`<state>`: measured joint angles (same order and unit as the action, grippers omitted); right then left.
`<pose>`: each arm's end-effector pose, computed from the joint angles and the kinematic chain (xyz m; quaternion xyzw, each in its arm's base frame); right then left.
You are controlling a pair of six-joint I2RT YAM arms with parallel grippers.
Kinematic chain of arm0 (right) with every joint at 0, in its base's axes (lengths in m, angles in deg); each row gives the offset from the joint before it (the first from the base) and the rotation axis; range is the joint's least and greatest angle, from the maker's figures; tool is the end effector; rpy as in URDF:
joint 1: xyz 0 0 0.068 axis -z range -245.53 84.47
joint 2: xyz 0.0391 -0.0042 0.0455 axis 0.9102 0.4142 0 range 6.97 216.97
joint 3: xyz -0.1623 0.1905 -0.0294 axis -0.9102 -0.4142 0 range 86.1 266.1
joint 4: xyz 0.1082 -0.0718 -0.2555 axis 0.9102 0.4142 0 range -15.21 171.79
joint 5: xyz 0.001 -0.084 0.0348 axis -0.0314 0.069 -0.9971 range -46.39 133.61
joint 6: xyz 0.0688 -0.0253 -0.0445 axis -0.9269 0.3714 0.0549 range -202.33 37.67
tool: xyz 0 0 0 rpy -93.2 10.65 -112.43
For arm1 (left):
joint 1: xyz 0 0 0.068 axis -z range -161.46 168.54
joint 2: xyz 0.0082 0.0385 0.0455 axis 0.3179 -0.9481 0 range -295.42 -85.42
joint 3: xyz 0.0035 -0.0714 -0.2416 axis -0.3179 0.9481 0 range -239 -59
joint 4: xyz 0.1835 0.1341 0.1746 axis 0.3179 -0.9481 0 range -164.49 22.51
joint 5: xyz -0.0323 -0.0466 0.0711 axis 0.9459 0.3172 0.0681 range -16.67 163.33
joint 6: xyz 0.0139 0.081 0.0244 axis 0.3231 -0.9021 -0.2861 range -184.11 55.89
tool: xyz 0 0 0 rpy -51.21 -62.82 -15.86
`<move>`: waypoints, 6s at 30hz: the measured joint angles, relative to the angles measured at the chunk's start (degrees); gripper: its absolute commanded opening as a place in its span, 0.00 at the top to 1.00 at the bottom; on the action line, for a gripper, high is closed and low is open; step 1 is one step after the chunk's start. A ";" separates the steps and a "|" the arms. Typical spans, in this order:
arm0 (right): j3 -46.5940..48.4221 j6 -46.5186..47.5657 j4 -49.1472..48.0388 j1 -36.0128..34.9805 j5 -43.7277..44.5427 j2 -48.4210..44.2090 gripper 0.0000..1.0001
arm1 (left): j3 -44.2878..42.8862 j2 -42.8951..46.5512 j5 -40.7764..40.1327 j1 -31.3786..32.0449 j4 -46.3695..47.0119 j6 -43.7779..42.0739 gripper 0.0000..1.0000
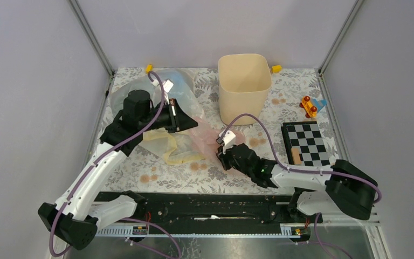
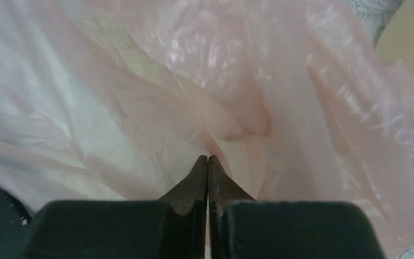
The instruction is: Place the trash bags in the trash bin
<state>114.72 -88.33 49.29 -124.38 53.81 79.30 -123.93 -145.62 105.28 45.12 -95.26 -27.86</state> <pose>0.1798 0.2714 0.1538 -0.3125 0.7458 0.2523 0.5315 0.2437 -0.1667 0.3519 0.0837 0.8119 -0.4723 0.3329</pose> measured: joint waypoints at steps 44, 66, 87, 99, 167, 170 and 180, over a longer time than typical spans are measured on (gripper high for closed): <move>-0.87 -8.46 23.87 -0.57 10.36 -32.92 1.00 | -5.49 -11.13 5.40 17.40 19.63 15.02 1.00; -3.85 -2.34 -6.23 -0.70 -11.54 -2.91 1.00 | -6.91 -8.04 12.26 18.53 24.44 17.70 0.99; -12.26 -2.01 -16.17 -1.16 5.33 -12.52 1.00 | -5.81 -14.67 12.17 27.71 30.64 20.39 1.00; -13.38 -3.80 0.37 -1.16 22.05 -41.83 1.00 | -6.62 -14.78 12.22 28.39 33.03 21.18 1.00; 2.86 -1.01 -12.52 -4.66 5.42 24.20 1.00 | -5.42 -5.11 10.14 9.29 19.06 17.84 0.99; 3.48 -1.09 -11.65 -4.92 6.86 24.46 1.00 | -10.34 -6.49 10.25 10.84 19.80 19.65 0.99; 6.21 -4.13 -5.62 -4.98 11.89 24.48 1.00 | -19.50 -9.51 12.87 17.97 26.14 25.31 0.91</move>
<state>120.93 -92.46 43.67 -129.36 65.70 103.78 -143.42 -155.13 118.15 63.09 -69.12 -2.55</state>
